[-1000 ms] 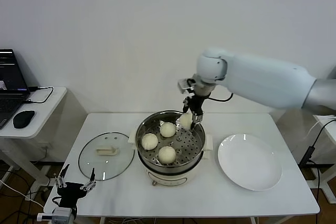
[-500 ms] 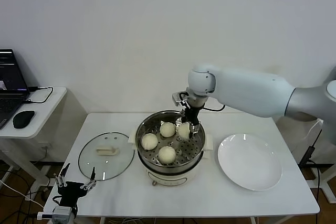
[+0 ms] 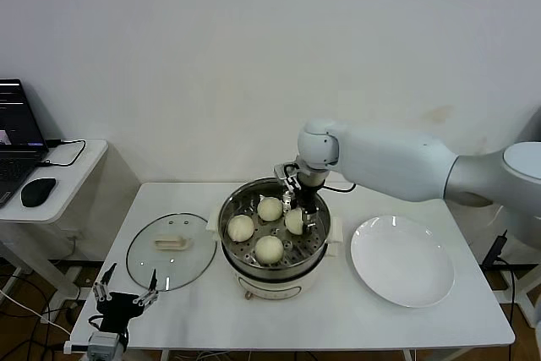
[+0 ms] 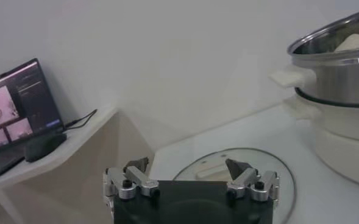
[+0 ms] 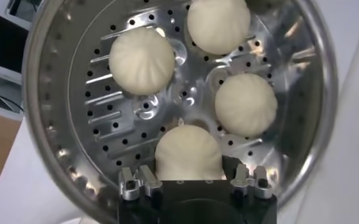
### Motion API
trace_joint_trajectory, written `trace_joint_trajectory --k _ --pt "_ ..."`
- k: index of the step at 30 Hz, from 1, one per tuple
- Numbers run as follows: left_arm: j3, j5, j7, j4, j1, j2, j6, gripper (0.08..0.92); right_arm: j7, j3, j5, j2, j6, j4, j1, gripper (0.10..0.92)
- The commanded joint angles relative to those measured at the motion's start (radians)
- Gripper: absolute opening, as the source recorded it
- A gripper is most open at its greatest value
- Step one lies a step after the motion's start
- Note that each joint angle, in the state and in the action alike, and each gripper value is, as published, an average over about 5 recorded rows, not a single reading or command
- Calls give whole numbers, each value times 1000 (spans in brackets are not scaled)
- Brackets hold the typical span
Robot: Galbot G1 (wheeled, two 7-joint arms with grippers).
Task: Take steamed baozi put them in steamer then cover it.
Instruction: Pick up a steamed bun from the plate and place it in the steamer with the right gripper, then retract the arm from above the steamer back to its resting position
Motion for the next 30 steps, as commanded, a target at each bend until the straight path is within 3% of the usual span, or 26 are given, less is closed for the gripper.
trace_joint_trajectory --k 1,8,14,16,23,30 --pt "3 2 1 3 -2 0 0 823 13 4 -14 1 -7 -2 -22 665" --pt "3 2 -1 0 -7 -2 0 823 24 31 21 -39 -40 31 26 792" --pt "9 -64 -22 -1 -26 -12 0 823 85 125 160 -211 -96 142 83 822" --pt "17 -91 -39 0 -32 -13 6 823 186 193 262 -282 -117 183 71 823" --pt "63 -132 -122 5 -43 -7 26 823 826 489 607 -546 -147 431 -158 823" --pt "91 -7 -91 33 -62 -14 0 823 992 1207 576 -725 -92 591 -901 823"
